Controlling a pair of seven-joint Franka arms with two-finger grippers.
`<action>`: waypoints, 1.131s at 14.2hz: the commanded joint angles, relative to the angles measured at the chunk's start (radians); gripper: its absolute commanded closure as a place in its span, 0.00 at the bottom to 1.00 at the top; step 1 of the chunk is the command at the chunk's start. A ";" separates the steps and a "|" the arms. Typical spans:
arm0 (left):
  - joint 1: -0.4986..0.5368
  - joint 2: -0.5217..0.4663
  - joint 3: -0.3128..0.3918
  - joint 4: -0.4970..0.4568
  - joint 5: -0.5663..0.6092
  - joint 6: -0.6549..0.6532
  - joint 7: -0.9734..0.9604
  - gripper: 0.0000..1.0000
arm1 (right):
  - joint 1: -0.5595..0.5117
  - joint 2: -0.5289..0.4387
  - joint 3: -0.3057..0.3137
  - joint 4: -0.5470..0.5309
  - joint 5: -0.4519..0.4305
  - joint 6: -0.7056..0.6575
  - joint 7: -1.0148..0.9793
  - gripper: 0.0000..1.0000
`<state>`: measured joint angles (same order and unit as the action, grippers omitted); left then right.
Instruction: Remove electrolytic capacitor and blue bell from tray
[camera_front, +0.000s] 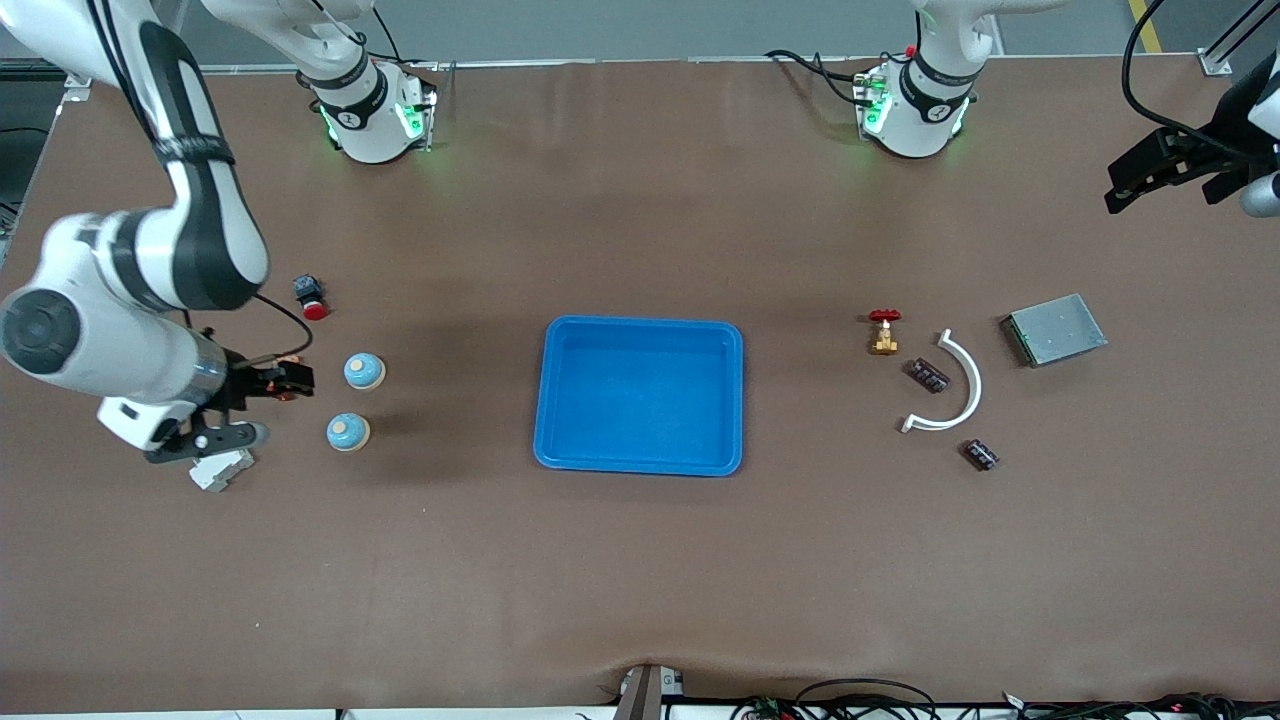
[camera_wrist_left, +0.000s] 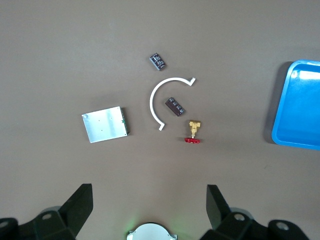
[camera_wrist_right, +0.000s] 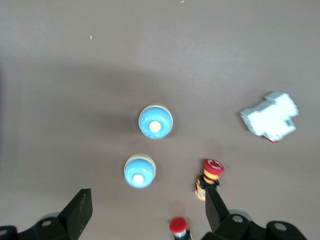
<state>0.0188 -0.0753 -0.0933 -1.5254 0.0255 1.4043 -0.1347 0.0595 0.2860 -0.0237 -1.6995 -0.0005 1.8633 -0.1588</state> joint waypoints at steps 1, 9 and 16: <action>0.004 -0.023 -0.014 -0.033 -0.019 0.002 0.014 0.00 | -0.039 -0.071 0.008 0.036 0.013 -0.109 0.012 0.00; 0.001 -0.072 -0.020 -0.105 -0.022 0.062 -0.014 0.00 | -0.089 -0.071 0.021 0.363 0.014 -0.449 0.209 0.00; 0.006 -0.066 -0.017 -0.101 -0.024 0.081 -0.014 0.00 | -0.086 -0.142 -0.024 0.360 0.000 -0.444 0.191 0.00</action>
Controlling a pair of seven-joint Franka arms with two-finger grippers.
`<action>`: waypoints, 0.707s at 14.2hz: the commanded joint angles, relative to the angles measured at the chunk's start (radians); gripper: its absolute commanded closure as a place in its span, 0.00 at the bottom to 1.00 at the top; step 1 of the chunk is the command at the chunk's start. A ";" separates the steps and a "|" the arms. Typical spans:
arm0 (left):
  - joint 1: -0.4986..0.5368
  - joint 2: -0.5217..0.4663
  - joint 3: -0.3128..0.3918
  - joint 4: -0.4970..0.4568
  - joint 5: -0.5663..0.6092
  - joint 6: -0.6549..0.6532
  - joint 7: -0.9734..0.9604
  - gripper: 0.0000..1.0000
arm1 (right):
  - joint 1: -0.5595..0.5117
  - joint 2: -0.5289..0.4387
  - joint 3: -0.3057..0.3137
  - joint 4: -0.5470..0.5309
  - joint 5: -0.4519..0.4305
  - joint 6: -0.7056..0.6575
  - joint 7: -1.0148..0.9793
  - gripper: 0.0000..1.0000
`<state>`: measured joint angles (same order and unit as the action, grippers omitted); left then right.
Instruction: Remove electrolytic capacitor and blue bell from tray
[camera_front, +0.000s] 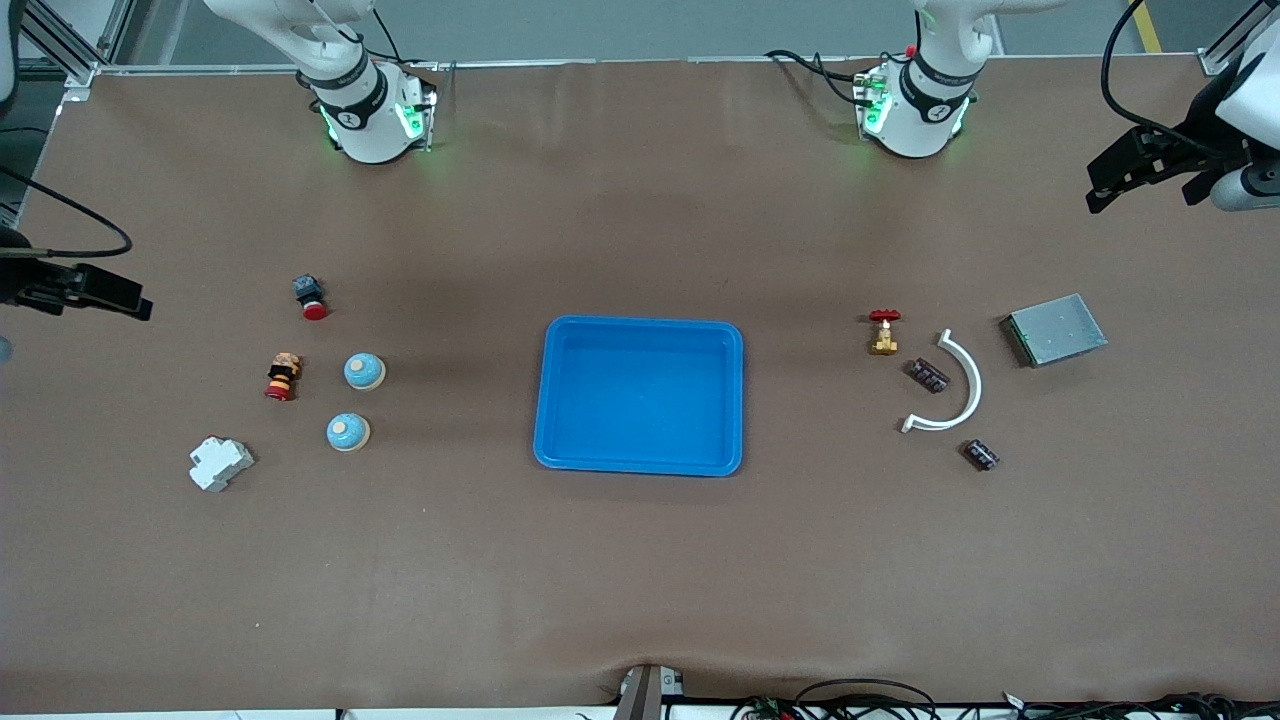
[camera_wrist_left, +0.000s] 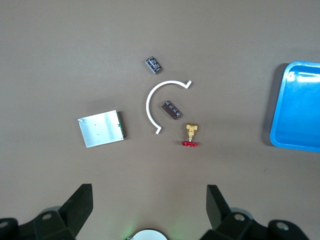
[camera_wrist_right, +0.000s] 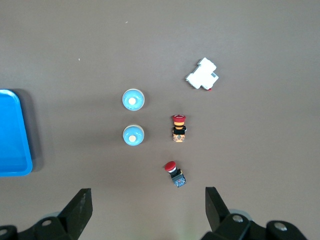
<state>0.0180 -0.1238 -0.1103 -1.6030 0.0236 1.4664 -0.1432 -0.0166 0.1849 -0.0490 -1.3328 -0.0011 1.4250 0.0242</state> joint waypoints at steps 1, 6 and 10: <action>0.007 -0.014 0.001 -0.022 -0.022 0.029 -0.004 0.00 | -0.011 -0.048 0.001 -0.011 0.003 -0.008 0.007 0.00; 0.022 -0.011 0.008 -0.021 -0.019 0.048 -0.006 0.00 | -0.013 -0.134 0.000 -0.138 0.006 0.078 -0.032 0.00; 0.019 0.000 0.001 -0.021 -0.013 0.054 -0.010 0.00 | -0.011 -0.177 -0.006 -0.193 0.000 0.104 -0.047 0.00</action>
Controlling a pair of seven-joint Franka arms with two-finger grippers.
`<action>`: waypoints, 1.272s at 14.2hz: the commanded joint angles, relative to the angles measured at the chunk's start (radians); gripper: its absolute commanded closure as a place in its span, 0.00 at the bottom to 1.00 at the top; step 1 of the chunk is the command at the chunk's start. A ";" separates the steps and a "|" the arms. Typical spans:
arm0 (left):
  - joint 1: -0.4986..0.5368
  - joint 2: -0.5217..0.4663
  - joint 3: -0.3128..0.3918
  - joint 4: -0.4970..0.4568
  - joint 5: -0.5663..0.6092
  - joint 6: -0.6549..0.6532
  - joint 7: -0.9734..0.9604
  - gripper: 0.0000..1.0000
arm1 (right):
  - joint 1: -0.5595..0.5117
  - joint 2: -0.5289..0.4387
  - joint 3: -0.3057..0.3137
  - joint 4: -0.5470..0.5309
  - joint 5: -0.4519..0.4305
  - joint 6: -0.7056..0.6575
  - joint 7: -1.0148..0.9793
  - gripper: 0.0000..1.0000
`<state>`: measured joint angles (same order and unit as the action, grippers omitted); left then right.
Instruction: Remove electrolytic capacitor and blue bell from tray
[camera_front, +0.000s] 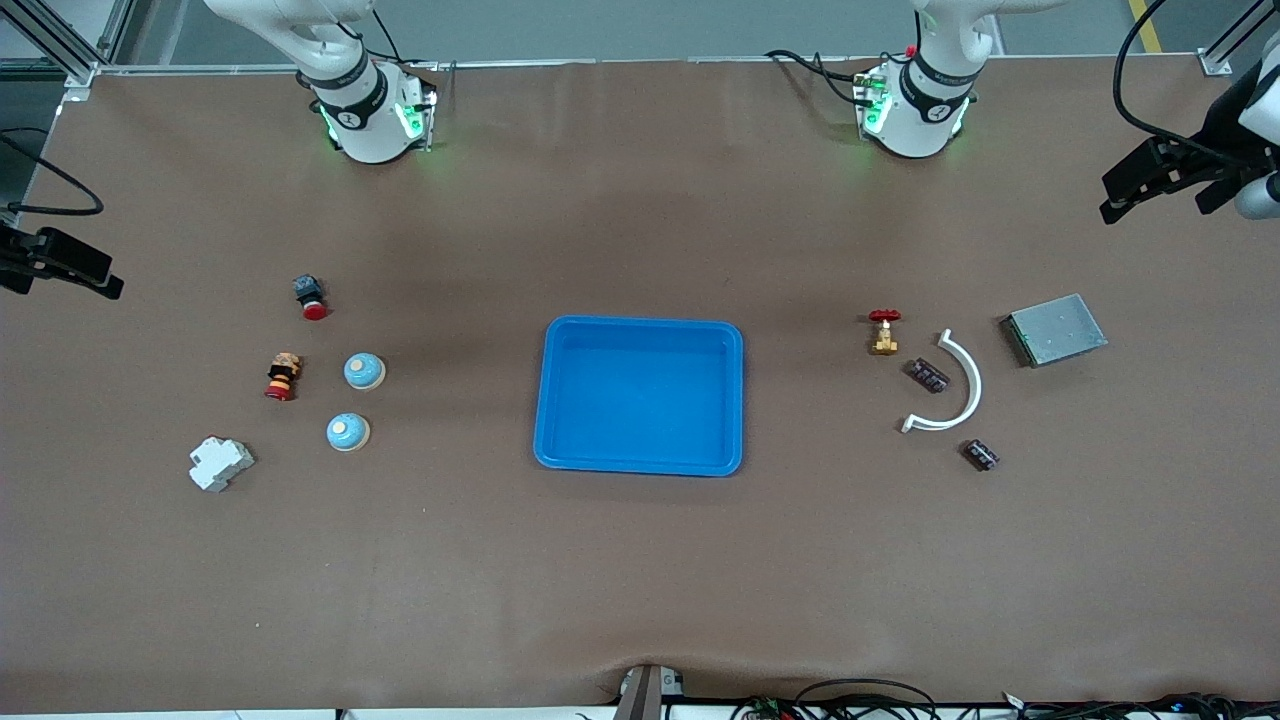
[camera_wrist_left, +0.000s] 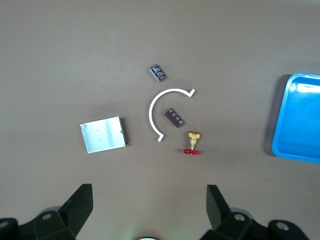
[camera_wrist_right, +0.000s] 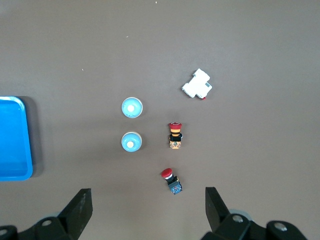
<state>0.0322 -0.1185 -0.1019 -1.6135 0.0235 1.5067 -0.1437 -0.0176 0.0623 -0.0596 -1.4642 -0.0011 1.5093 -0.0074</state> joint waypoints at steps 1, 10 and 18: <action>0.005 -0.007 -0.007 -0.009 -0.013 0.012 -0.010 0.00 | -0.010 -0.058 0.004 -0.065 0.000 0.020 -0.016 0.00; 0.006 -0.013 -0.007 -0.013 -0.013 0.012 -0.010 0.00 | -0.015 -0.053 0.003 -0.076 0.000 0.020 -0.014 0.00; 0.006 -0.018 -0.010 -0.016 -0.016 0.010 -0.020 0.00 | -0.013 -0.052 0.004 -0.076 0.000 0.023 -0.013 0.00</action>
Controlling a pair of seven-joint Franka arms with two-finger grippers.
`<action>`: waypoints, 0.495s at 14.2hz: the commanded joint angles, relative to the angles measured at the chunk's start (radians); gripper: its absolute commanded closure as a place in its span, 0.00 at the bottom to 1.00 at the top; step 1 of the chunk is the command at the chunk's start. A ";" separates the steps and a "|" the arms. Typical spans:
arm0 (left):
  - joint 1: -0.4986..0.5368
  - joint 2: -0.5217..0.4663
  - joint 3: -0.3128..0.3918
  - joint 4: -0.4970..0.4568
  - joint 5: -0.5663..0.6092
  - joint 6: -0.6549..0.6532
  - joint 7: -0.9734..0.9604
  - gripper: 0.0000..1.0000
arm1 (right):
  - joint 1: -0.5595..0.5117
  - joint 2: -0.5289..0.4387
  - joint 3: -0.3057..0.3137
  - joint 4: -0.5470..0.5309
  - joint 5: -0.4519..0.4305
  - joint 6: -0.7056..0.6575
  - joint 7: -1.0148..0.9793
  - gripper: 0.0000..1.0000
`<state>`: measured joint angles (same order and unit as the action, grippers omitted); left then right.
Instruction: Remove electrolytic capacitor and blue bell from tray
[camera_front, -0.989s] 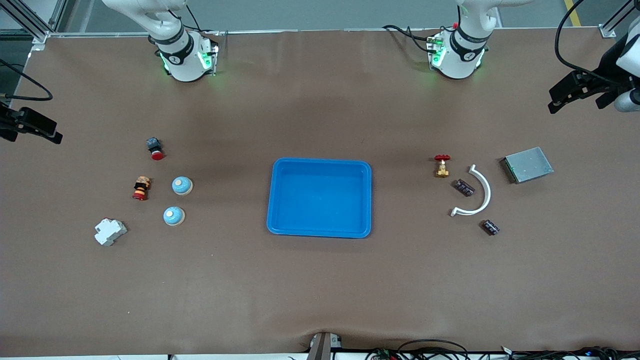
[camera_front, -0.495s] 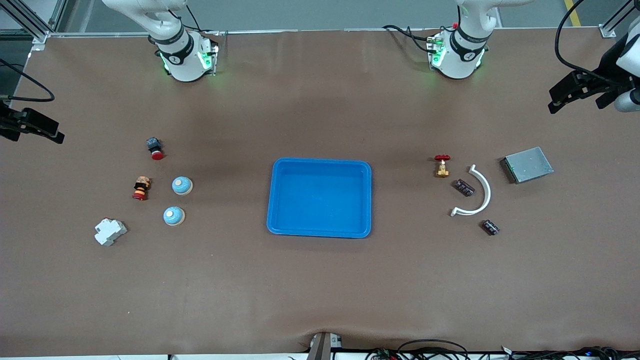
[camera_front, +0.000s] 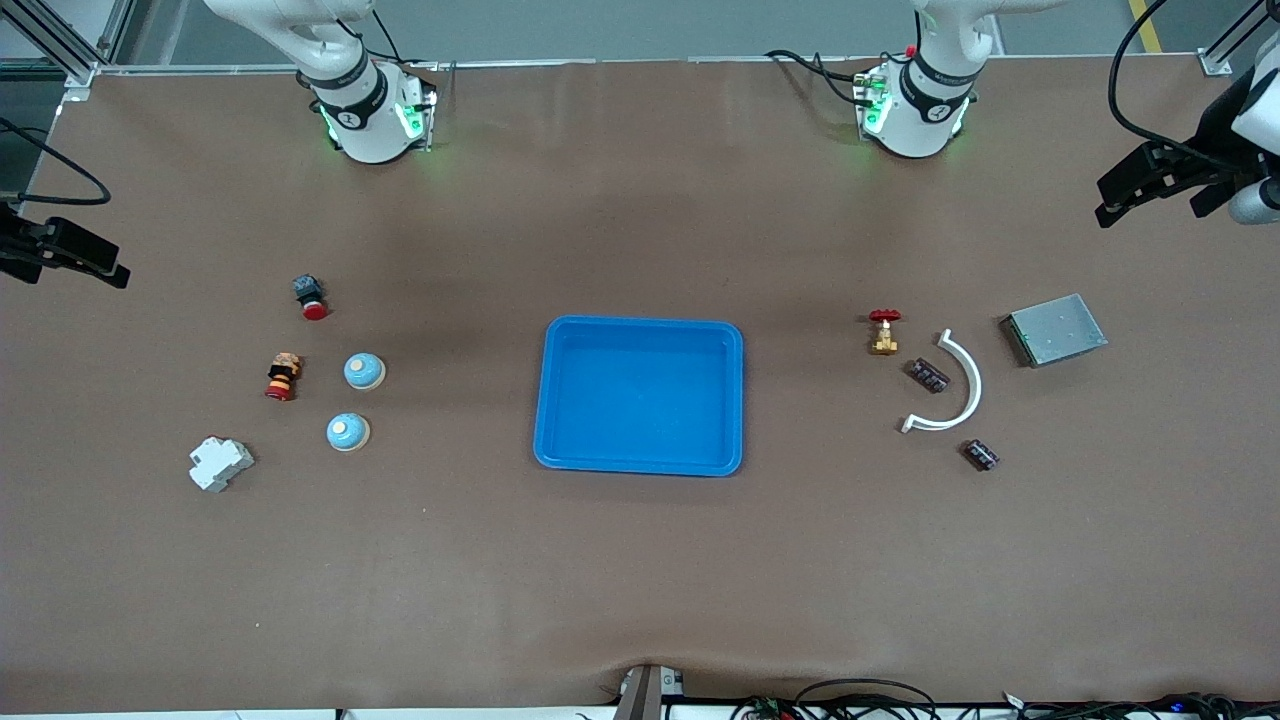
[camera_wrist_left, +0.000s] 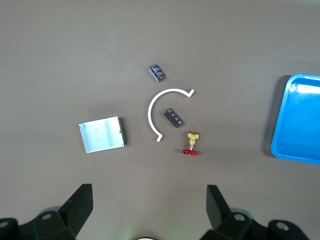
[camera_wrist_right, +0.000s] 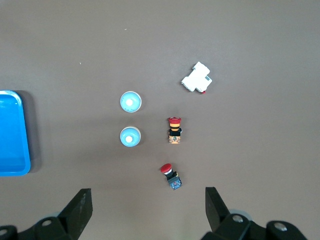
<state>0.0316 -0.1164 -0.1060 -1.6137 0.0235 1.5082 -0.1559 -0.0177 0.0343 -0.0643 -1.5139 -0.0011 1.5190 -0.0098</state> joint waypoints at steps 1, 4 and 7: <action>0.007 -0.020 -0.004 -0.014 -0.016 0.009 -0.010 0.00 | -0.011 -0.024 0.009 -0.026 0.000 0.013 -0.010 0.00; 0.007 -0.020 -0.006 -0.008 -0.016 0.007 -0.010 0.00 | -0.007 -0.022 0.009 -0.028 0.000 0.013 -0.007 0.00; 0.005 -0.017 -0.007 -0.005 -0.020 0.007 -0.004 0.00 | -0.001 -0.022 0.009 -0.028 0.000 0.015 -0.001 0.00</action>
<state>0.0312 -0.1181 -0.1073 -1.6122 0.0235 1.5083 -0.1565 -0.0174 0.0343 -0.0610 -1.5159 -0.0011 1.5206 -0.0098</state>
